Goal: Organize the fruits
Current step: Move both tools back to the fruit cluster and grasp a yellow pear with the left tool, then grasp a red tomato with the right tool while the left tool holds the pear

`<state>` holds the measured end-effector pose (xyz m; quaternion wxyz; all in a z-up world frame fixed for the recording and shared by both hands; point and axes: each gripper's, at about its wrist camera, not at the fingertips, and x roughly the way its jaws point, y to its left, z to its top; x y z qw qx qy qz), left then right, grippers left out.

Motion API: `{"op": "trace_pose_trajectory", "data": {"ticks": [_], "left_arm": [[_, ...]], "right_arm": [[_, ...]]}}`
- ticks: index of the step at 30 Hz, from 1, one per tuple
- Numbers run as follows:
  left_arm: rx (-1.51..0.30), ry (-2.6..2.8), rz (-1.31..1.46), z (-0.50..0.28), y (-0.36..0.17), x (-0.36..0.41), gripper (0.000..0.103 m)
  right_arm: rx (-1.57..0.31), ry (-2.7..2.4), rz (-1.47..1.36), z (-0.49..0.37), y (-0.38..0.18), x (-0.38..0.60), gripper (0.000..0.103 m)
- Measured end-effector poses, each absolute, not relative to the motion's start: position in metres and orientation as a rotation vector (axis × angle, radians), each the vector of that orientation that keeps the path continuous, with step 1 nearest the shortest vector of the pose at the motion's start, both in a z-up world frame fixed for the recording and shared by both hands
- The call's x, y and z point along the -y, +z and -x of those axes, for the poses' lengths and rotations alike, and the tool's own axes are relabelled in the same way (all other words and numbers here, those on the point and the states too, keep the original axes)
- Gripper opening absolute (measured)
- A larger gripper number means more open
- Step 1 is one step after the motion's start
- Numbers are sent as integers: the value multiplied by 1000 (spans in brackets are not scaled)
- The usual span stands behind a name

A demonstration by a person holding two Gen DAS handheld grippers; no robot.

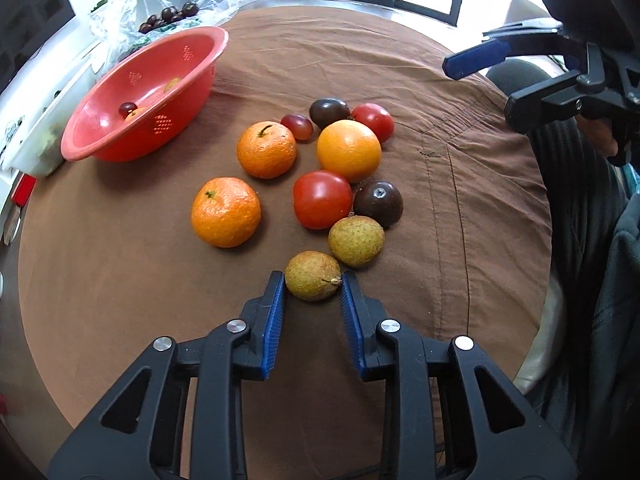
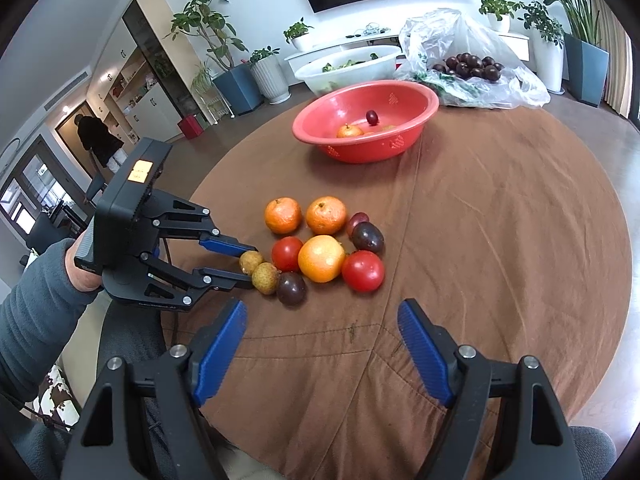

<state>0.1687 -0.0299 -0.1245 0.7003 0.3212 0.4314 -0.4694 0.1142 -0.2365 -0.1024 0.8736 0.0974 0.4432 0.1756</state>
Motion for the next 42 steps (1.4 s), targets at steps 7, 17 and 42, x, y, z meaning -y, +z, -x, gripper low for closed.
{"op": "trace_pose_trajectory", "data": {"ticks": [7,17,42], "left_arm": [[-957,-976,-602,-168,-116,10,26],[-951,-876,-432,-154,-103,-4,26],[-963,-836,-309,-147,-104,-9,26]], "right_arm": [[-946,342,-160,-129,-108,237,75],[-1013,315,-19,-159,-130,229,63],[-1068,393,218,-177,-148,206,37]]}}
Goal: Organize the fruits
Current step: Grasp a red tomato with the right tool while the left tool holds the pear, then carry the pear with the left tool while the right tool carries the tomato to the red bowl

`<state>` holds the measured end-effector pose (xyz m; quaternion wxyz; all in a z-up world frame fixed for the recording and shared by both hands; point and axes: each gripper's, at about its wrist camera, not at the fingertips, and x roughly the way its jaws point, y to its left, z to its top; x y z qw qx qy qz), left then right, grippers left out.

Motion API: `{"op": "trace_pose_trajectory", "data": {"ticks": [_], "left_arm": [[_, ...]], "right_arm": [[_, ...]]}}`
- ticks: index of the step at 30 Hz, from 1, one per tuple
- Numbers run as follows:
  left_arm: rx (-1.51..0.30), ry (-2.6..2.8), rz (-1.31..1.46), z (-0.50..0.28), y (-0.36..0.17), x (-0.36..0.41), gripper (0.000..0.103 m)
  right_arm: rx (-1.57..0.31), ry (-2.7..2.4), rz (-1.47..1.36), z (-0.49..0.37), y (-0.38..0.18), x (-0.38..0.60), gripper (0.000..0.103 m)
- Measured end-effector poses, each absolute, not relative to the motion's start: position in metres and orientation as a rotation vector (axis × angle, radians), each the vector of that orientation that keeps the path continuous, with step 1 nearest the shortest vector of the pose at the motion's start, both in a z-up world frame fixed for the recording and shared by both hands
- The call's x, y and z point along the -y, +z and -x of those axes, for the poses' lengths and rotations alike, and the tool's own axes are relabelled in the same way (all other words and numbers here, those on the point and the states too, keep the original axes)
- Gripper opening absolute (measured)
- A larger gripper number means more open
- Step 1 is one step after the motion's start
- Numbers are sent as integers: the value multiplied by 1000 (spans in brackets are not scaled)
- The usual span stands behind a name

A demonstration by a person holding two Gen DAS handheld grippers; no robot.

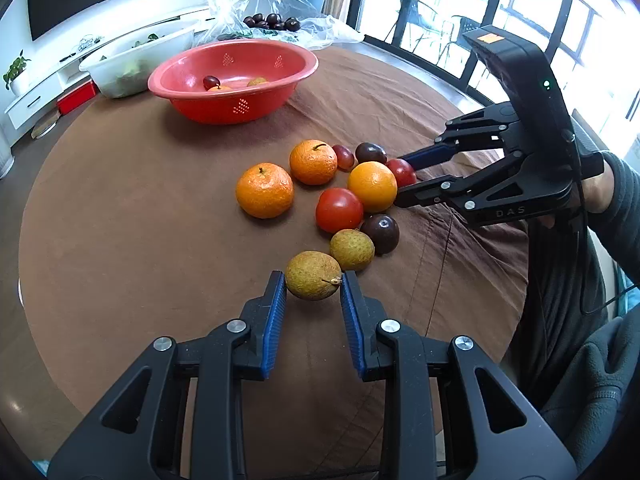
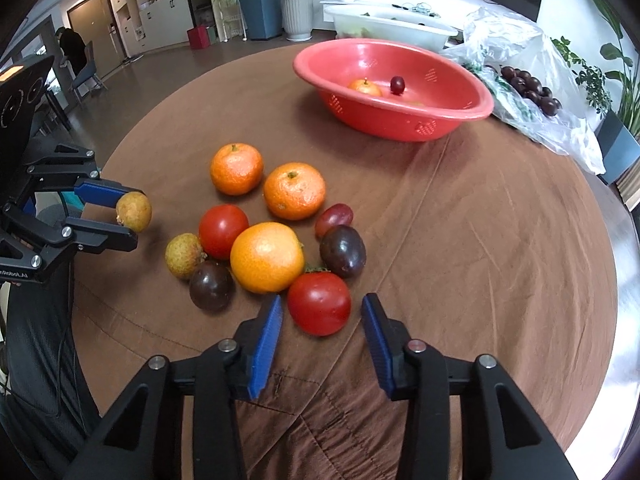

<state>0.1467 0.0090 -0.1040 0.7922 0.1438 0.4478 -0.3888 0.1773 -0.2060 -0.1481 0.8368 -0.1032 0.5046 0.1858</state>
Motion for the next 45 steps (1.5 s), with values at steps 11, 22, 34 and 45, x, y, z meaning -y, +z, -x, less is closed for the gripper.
{"op": "trace_pose_trajectory", "data": {"ticks": [11,22,34,45], "left_arm": [[-969,-836,-303,-150,-106,-9,26],[-965,-826,-288,-157,-103,-8,26],[-952,-811,-273,-168,-95,-5,26],[-901,-769,-252,-208,-67,-5,26]], "right_arm": [[-1061,413,205,-178,-147,207,34],[-1040,409,130,-169,-137,221,34],[-1029,395,75,-168,-134,236,34],[-981,324,-21,-187,-112,273,34]]}}
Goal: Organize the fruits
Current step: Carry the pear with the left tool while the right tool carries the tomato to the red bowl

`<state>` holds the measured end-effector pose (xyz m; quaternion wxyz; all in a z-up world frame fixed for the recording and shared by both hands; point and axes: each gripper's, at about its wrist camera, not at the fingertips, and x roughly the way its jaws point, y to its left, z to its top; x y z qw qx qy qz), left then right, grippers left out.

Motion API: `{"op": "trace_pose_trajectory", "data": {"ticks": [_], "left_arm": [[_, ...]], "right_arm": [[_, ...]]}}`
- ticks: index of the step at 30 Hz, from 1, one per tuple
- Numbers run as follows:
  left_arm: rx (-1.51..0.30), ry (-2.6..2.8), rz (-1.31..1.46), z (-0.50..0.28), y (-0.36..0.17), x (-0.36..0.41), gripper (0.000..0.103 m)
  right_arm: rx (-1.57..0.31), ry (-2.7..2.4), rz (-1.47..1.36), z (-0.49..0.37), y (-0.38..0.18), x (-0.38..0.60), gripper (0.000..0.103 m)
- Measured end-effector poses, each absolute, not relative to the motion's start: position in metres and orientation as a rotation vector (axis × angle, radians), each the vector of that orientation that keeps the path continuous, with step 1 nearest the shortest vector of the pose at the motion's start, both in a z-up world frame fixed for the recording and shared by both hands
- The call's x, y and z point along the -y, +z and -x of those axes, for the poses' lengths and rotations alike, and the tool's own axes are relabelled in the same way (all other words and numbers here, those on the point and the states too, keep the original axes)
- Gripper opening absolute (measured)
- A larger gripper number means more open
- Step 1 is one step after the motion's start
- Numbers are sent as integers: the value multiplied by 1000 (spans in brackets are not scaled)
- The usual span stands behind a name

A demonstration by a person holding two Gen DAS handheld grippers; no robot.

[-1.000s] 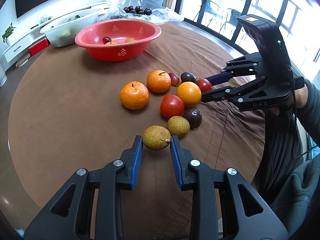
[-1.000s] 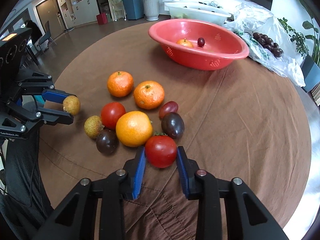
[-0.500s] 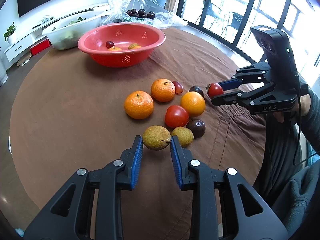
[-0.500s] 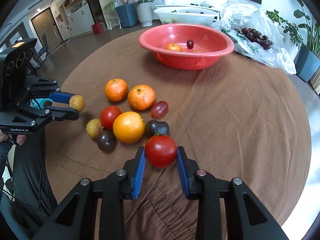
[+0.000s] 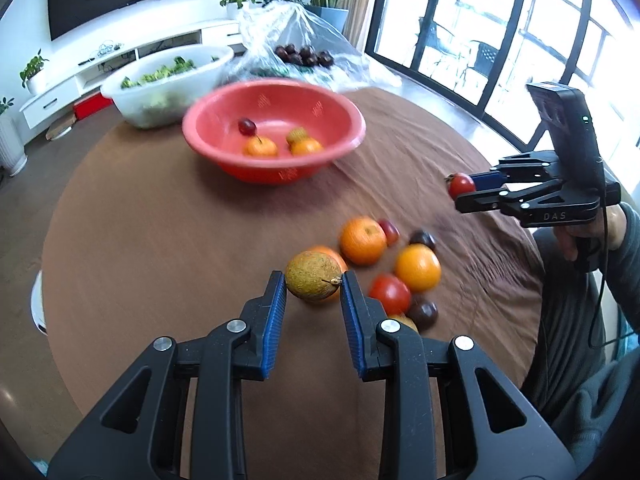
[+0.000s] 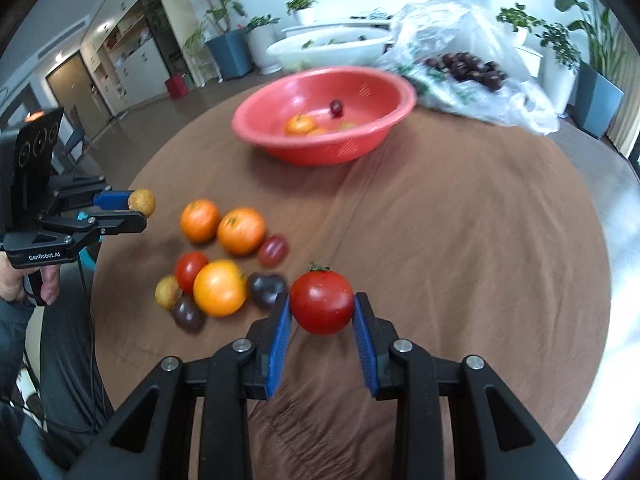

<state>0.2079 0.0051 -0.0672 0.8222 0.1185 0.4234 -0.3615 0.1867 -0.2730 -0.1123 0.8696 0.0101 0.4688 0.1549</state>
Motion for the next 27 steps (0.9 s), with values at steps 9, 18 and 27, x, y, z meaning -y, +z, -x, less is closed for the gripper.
{"op": "trace_pose_trajectory", "data": {"ticks": [9,18,27], "left_arm": [[-837,-712,-277,-282,-26,18,26],[-860,-692,-313,-355,-31,56,26],[-926,-701,-327,-395,-71,80,26]], "right_arm": [[-860,308,20,-245,-56,273,34],[-870,325,74,-322,-51,247,34],[-963,318,85,-365,-89,239,34]]}}
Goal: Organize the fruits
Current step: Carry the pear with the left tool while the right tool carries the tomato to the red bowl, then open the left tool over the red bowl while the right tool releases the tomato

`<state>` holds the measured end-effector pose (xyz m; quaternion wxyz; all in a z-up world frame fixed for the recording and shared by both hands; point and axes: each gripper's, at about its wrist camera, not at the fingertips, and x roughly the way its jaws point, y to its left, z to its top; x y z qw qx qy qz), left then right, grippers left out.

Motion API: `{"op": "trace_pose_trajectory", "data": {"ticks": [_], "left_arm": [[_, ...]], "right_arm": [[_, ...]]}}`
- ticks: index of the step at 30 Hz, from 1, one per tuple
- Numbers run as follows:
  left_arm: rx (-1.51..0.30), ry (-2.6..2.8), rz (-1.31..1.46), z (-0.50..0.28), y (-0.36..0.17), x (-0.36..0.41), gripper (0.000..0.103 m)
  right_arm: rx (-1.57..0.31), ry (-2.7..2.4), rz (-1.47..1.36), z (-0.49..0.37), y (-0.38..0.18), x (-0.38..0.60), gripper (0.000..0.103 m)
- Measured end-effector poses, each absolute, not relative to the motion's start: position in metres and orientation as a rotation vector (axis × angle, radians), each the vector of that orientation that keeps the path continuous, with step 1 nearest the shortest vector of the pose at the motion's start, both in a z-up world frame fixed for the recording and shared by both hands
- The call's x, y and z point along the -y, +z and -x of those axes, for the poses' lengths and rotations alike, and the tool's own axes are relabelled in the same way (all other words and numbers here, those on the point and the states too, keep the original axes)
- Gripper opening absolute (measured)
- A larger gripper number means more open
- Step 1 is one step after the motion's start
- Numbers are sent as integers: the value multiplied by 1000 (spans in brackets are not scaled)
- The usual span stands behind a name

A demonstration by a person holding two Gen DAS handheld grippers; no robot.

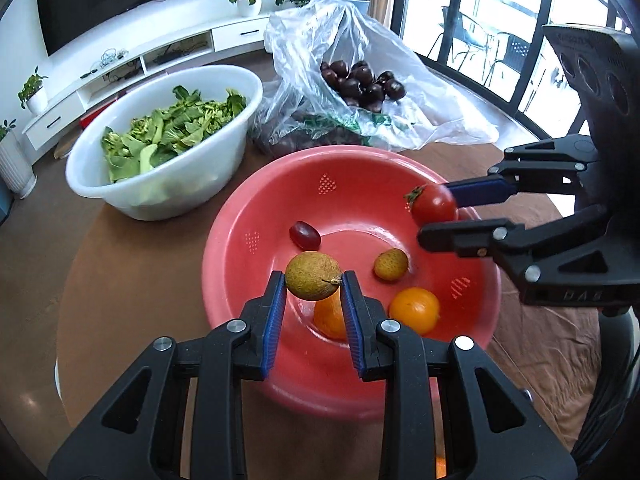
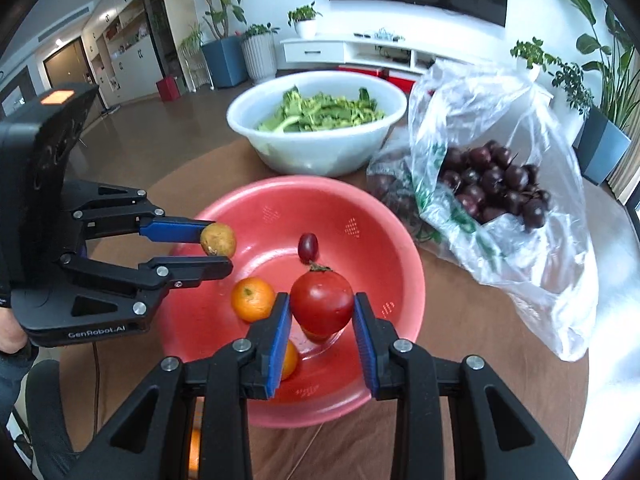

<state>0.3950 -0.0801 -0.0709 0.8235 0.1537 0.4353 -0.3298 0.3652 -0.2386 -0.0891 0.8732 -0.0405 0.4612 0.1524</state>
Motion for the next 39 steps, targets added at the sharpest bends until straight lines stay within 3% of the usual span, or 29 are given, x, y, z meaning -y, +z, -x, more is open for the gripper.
{"op": "trace_pose_trajectory", "data": {"ticks": [34,39], "left_arm": [[-973,-693,-403,-418,-101,105,28],[-965,-688,-421,-413,-97,104,28]], "right_arm": [[-1036,287,169,-395,-131,219,34],[-1016,277,193,-390,-127,217,46]]}}
